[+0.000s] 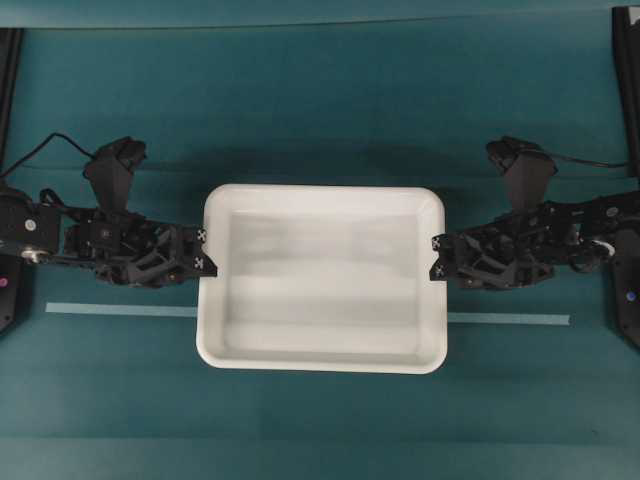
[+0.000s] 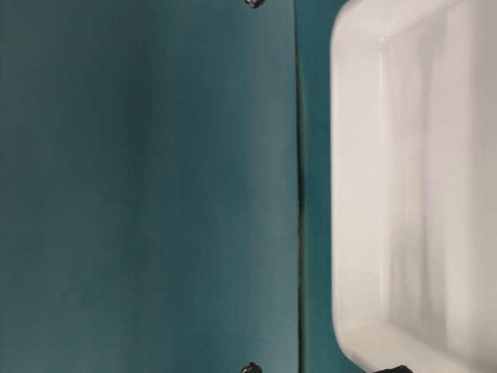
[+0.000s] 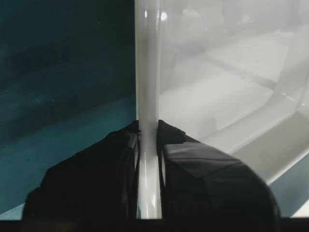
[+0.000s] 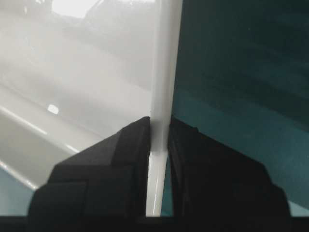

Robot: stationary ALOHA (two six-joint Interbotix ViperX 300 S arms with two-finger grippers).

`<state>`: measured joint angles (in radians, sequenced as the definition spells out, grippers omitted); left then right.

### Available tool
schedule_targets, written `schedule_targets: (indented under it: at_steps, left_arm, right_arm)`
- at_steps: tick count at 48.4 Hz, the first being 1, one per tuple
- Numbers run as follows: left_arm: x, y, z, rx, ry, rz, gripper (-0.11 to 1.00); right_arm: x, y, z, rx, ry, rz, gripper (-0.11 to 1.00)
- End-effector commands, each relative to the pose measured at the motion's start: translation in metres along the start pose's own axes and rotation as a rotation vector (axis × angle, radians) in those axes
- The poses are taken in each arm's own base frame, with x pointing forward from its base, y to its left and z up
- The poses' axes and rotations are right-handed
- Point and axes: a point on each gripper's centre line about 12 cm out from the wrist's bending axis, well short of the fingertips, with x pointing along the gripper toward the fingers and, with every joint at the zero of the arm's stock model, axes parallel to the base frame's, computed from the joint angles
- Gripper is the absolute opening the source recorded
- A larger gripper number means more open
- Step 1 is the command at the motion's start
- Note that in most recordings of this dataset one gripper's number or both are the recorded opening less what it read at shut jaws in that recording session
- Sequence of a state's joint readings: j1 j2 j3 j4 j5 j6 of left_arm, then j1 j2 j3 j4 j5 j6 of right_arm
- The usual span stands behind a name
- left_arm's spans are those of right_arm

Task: Lift the white case with both hands.
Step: 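Open both grippers to release the tray rims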

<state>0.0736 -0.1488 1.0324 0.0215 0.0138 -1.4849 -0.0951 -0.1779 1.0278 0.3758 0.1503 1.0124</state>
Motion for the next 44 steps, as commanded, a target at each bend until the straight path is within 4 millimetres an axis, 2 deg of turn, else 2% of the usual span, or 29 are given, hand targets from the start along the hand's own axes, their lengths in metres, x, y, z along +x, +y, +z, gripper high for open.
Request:
schedule_targets:
  at_steps: [1,17,21,27,30,34,40,44]
  left_arm:
    - [0.005,0.01,0.001,-0.001,0.0,0.048,0.07]
    - [0.004,0.008,0.001,0.0,0.0,0.04,0.06]
    - [0.004,0.008,0.001,0.004,0.0,0.036,0.06]
    - [0.004,0.007,0.001,0.002,-0.001,0.033,0.11]
    - [0.003,0.007,0.001,0.003,-0.001,0.031,0.19]
    - [0.003,0.004,0.002,0.003,-0.003,0.016,0.4]
    - [0.002,-0.005,0.003,0.003,-0.007,-0.019,0.77]
    - [0.001,-0.013,0.004,0.014,-0.01,-0.048,0.94]
  right_arm:
    - [0.01,-0.012,-0.002,-0.006,0.01,-0.056,0.1]
    - [0.01,-0.01,0.0,-0.002,0.004,-0.046,0.13]
    - [0.009,-0.008,0.001,-0.003,0.003,-0.04,0.24]
    - [0.004,-0.005,0.001,-0.003,0.0,-0.022,0.56]
    - [0.001,-0.004,0.001,-0.003,-0.002,-0.011,0.71]
    - [-0.003,-0.001,0.002,-0.004,-0.007,0.008,0.86]
    - [-0.008,0.001,0.002,-0.003,-0.011,0.026,0.89]
    - [-0.012,0.004,0.003,-0.003,-0.01,0.038,0.89]
